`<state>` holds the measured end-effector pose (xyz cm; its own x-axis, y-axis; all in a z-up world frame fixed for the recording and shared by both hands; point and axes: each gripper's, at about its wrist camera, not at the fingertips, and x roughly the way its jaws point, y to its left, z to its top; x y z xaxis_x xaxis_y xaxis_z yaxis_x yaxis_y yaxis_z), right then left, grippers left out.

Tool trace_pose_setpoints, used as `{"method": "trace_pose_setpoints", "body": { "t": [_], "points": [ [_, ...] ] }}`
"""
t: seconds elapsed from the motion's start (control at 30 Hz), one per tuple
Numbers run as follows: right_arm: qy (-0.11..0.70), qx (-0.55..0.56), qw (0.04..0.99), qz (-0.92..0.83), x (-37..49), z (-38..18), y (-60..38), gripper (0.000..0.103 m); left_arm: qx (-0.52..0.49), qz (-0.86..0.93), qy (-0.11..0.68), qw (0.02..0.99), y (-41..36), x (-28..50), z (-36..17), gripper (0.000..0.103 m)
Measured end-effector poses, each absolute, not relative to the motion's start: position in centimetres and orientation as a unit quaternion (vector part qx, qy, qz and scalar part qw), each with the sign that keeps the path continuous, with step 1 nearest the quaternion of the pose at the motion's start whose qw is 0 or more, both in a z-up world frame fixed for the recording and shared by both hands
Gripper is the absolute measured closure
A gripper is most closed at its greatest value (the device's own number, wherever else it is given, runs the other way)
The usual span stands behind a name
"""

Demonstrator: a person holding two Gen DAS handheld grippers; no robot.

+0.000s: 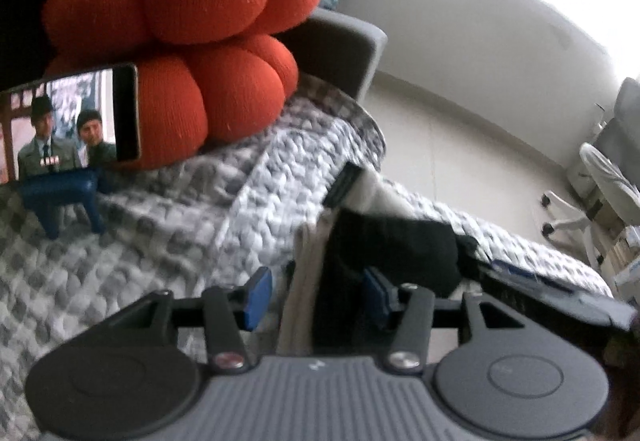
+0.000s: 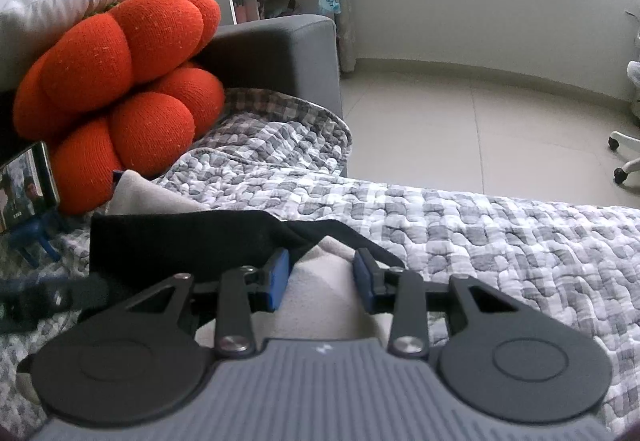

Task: Fold clothes

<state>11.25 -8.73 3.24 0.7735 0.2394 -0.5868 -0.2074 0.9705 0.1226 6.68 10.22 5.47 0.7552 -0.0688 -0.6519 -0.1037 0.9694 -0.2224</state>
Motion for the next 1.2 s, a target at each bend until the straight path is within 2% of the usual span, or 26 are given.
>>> {"method": "trace_pose_setpoints", "body": {
  "t": [0.7,1.2],
  "points": [
    [0.307,0.021,0.944,0.123,10.8,4.4,-8.4,0.062,-0.152,0.023,0.403,0.902,10.9,9.3,2.5,0.054],
    [0.316,0.038,0.937,0.142,12.5,3.7,-7.0,0.068,-0.149,0.023,0.406,0.901,10.8,9.3,2.4,0.053]
  ]
}}
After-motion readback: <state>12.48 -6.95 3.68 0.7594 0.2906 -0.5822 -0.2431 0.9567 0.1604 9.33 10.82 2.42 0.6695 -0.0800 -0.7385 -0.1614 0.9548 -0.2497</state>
